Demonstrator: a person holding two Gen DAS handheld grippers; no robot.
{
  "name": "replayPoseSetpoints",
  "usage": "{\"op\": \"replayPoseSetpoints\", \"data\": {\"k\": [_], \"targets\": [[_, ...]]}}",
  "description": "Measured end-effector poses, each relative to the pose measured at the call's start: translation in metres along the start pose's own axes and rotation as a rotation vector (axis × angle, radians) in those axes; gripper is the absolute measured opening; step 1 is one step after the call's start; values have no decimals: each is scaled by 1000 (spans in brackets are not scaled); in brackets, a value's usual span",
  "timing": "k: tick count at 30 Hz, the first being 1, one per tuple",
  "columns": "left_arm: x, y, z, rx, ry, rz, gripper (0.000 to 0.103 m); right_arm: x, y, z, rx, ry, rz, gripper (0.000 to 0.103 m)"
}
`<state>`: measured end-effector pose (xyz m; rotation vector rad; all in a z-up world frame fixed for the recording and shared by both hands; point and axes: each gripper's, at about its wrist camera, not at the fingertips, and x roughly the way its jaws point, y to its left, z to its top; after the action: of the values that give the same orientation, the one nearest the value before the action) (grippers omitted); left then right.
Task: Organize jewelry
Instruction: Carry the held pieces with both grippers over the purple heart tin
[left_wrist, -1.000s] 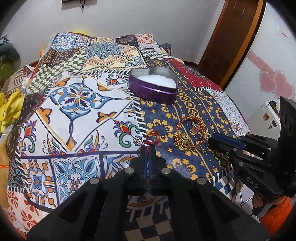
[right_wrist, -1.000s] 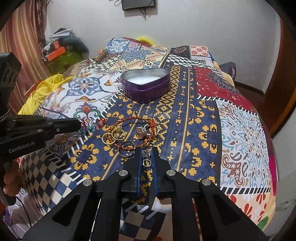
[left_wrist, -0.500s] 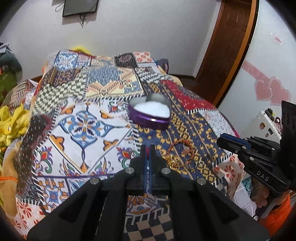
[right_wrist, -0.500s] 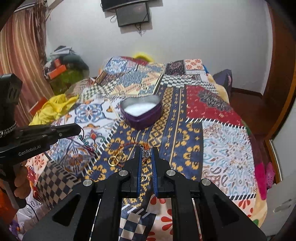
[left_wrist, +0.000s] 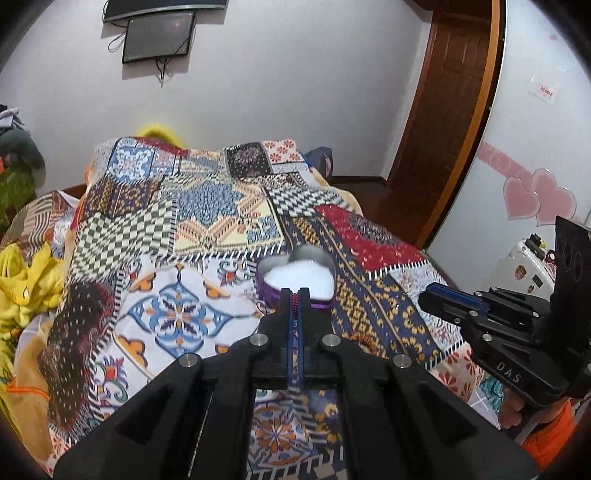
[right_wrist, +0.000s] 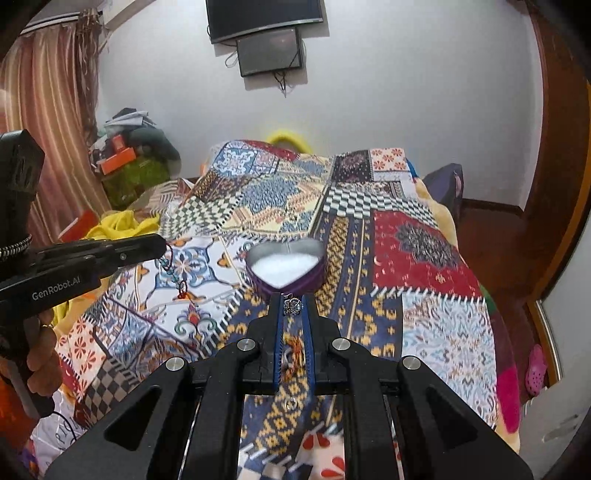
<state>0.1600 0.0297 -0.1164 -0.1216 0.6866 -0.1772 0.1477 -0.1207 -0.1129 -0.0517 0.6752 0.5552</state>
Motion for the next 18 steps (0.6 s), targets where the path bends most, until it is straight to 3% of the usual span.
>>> {"op": "replayPoseSetpoints", "data": {"k": [18], "targets": [[34,-7,41,43,-39,-18,0,34,1,32,-30,-31,11,9]]}}
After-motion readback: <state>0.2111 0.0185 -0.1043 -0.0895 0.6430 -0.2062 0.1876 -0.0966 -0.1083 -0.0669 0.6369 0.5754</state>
